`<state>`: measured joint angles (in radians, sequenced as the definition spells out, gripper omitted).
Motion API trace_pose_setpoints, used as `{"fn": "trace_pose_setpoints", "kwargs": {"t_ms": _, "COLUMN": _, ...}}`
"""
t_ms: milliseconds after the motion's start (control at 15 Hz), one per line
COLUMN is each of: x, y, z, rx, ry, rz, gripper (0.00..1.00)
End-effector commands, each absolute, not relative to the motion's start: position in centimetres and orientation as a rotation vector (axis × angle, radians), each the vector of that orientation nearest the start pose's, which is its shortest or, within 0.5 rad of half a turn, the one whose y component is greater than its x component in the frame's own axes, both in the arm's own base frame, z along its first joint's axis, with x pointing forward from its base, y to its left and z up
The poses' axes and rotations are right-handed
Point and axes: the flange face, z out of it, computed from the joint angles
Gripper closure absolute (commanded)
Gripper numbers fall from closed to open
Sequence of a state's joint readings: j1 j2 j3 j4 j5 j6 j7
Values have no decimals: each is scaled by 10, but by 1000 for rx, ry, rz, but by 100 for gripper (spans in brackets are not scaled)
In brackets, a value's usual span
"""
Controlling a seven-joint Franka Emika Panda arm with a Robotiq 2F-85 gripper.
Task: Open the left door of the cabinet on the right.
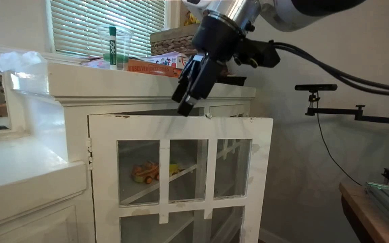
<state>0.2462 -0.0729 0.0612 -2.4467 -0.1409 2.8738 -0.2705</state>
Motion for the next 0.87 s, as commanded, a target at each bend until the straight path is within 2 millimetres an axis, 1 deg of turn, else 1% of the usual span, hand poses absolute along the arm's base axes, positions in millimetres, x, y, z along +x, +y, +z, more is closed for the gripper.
{"fn": "trace_pose_setpoints", "kwargs": {"t_ms": 0, "x": 496, "y": 132, "z": 429, "rx": -2957, "ry": -888, "rz": -857, "gripper": 0}}
{"fn": "trace_pose_setpoints", "kwargs": {"t_ms": 200, "x": 512, "y": 86, "z": 469, "rx": -2982, "ry": -683, "rz": -956, "gripper": 0}}
{"fn": "trace_pose_setpoints", "kwargs": {"t_ms": 267, "x": 517, "y": 68, "z": 481, "rx": -2995, "ry": -613, "rz": -985, "gripper": 0}}
{"fn": "trace_pose_setpoints", "kwargs": {"t_ms": 400, "x": 525, "y": 35, "z": 499, "rx": -3021, "ry": -481, "rz": -1027, "gripper": 0}}
{"fn": "trace_pose_setpoints", "kwargs": {"t_ms": 467, "x": 522, "y": 53, "z": 483, "rx": -3010, "ry": -600, "rz": -1027, "gripper": 0}}
{"fn": "trace_pose_setpoints", "kwargs": {"t_ms": 533, "x": 525, "y": 39, "z": 490, "rx": -3020, "ry": -554, "rz": -1044, "gripper": 0}}
{"fn": "trace_pose_setpoints", "kwargs": {"t_ms": 600, "x": 526, "y": 31, "z": 494, "rx": -3027, "ry": -530, "rz": -1051, "gripper": 0}}
{"fn": "trace_pose_setpoints", "kwargs": {"t_ms": 667, "x": 527, "y": 29, "z": 495, "rx": -3029, "ry": -520, "rz": -1053, "gripper": 0}}
{"fn": "trace_pose_setpoints", "kwargs": {"t_ms": 800, "x": 527, "y": 32, "z": 495, "rx": -3026, "ry": -517, "rz": -1051, "gripper": 0}}
